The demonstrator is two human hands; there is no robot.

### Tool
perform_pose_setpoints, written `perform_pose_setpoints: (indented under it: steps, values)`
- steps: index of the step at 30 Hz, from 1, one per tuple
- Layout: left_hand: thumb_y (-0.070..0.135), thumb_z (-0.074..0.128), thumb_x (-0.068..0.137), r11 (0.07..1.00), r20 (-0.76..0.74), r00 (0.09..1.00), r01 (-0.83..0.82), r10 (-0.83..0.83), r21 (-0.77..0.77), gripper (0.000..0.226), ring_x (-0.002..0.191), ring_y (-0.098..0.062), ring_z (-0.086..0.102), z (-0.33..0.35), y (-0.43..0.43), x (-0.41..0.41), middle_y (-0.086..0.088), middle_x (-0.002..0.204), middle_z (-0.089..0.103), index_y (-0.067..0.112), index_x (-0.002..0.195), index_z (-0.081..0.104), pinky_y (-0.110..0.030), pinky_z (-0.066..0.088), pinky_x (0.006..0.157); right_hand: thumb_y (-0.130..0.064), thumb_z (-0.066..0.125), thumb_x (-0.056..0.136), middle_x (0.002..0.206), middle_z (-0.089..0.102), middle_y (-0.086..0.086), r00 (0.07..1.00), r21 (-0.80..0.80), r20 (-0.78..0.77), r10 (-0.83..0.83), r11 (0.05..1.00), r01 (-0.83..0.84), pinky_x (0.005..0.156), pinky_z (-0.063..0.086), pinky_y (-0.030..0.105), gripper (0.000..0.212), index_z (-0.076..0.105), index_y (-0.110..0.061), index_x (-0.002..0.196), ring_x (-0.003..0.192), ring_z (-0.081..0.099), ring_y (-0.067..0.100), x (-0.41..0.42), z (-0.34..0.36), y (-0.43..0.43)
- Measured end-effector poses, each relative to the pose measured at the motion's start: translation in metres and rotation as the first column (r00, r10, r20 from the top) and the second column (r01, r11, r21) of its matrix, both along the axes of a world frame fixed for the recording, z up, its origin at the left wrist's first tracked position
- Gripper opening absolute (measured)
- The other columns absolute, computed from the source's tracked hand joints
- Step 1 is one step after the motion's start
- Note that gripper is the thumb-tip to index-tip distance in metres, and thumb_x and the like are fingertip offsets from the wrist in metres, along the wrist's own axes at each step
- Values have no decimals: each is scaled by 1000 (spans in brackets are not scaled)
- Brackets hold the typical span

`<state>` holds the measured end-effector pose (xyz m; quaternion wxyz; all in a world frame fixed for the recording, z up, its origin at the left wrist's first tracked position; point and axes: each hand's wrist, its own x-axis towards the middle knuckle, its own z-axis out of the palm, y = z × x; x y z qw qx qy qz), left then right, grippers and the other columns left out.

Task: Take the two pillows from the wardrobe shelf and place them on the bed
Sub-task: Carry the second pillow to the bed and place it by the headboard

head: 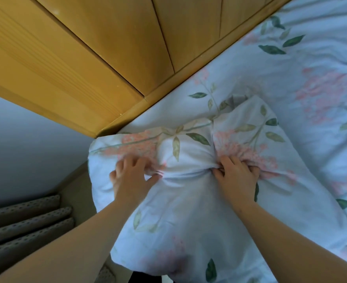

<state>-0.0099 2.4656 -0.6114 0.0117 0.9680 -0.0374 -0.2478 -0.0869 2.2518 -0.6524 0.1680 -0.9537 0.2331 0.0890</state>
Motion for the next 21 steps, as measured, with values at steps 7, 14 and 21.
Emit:
perform_pose_setpoints:
  steps: [7, 14, 21]
  values:
    - [60, 59, 77, 981, -335, 930, 184, -152, 64, 99, 144, -39, -14, -3, -13, -13, 1, 158, -17, 38, 147, -9, -64, 21, 109, -34, 70, 69, 116, 65, 11, 998, -123, 23, -60, 990, 62, 80, 50, 53, 46, 63, -27, 114, 101, 61, 39, -21, 14, 8]
    - [44, 64, 80, 996, -229, 970, 89, -82, 23, 59, 143, -27, 16, -7, -1, 7, 7, 151, 29, 32, 132, 40, -55, 36, 103, -39, 42, 75, 136, 54, 14, 991, -171, -135, -1, 985, -22, 88, 31, 74, 54, 50, -25, 127, 121, 39, 34, -46, 20, 25]
    - [32, 45, 94, 995, -145, 987, 83, -75, 53, 23, 124, -27, 42, -3, -20, -1, 0, 122, 58, 24, 113, 56, -41, 38, 94, -34, 85, 53, 115, 60, 15, 985, -137, -173, -3, 990, -21, 65, 47, 62, 66, 51, -27, 110, 102, 42, 32, -45, 2, 8]
